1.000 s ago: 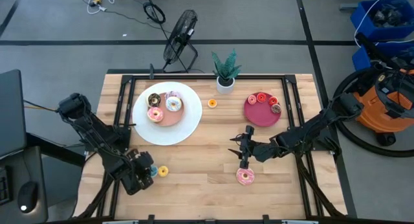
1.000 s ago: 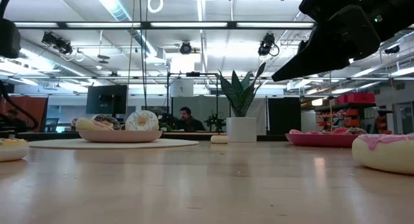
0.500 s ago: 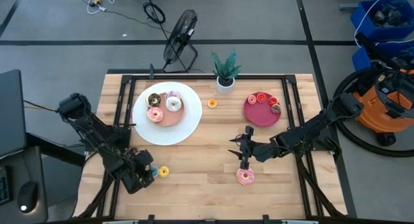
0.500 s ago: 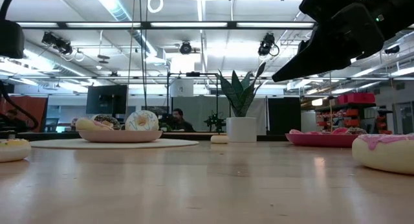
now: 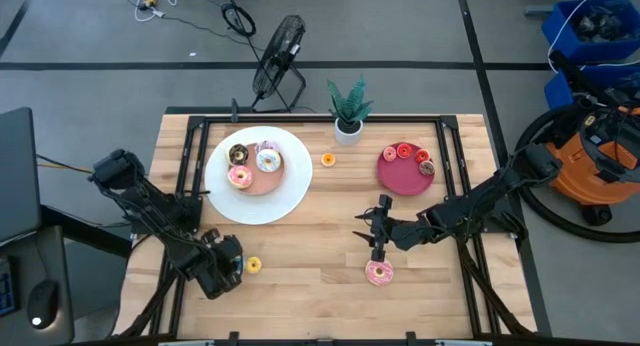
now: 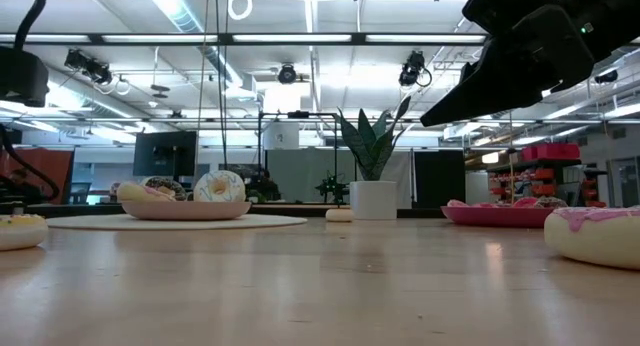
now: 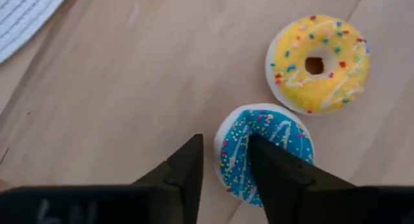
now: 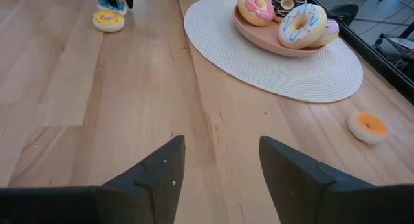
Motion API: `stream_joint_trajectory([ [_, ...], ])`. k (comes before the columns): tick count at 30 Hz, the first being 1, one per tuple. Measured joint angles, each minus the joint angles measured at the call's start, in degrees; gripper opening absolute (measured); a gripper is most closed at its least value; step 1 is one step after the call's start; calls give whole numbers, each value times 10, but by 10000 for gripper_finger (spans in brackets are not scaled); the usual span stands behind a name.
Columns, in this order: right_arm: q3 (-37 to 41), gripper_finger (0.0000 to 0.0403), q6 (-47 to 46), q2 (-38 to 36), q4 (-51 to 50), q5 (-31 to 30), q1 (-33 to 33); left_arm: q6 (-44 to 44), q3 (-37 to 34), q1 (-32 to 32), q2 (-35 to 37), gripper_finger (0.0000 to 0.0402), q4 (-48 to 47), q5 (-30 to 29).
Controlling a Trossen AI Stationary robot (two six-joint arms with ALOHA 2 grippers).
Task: Pick & Place donuts
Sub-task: Put the small blue donut on the red plate
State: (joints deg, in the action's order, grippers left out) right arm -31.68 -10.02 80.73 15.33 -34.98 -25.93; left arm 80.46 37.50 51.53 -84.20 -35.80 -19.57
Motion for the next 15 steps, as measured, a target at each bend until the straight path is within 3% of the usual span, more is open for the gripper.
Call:
stream_joint_trajectory([
  [4,0,207,0,0,0,0,0,-28,5,0,0,94,-3,4],
  [9,0,207,6,0,0,0,0,-77,23,0,-1,17,-28,14],
  [12,0,207,13,0,0,0,0,-77,40,0,-1,12,-73,5],
  [15,0,207,21,0,0,13,0,-87,59,0,-1,12,-105,-45],
])
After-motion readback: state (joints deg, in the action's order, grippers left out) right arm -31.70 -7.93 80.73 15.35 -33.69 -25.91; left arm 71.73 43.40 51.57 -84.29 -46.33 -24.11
